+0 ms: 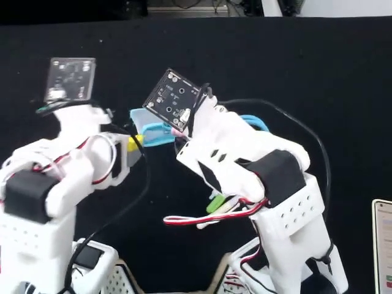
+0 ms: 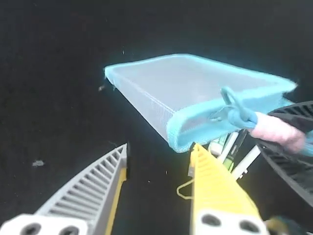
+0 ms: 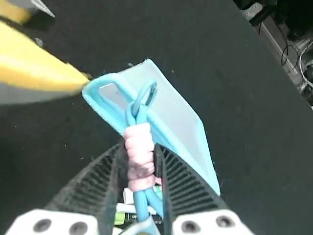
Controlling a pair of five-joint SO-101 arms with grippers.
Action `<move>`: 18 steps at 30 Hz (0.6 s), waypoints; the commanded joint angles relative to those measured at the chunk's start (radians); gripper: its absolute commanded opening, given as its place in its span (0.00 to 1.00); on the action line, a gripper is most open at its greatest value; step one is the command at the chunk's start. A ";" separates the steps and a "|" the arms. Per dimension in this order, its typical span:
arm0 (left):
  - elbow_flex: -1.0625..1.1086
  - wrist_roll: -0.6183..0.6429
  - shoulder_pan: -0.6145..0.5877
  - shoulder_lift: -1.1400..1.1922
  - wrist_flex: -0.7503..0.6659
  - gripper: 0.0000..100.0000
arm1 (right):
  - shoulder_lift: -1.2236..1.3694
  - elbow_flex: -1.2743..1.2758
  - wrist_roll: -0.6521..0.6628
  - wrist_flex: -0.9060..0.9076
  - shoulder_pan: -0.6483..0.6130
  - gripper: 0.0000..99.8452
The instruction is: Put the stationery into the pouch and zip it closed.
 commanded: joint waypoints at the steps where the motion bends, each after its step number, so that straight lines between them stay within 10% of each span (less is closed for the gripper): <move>1: 0.110 -0.006 0.002 -0.002 -0.114 0.21 | 0.004 -0.056 -0.008 0.003 -0.008 0.01; 18: 0.407 -0.011 0.001 -0.014 -0.410 0.21 | 0.001 -0.061 -0.006 0.066 -0.003 0.01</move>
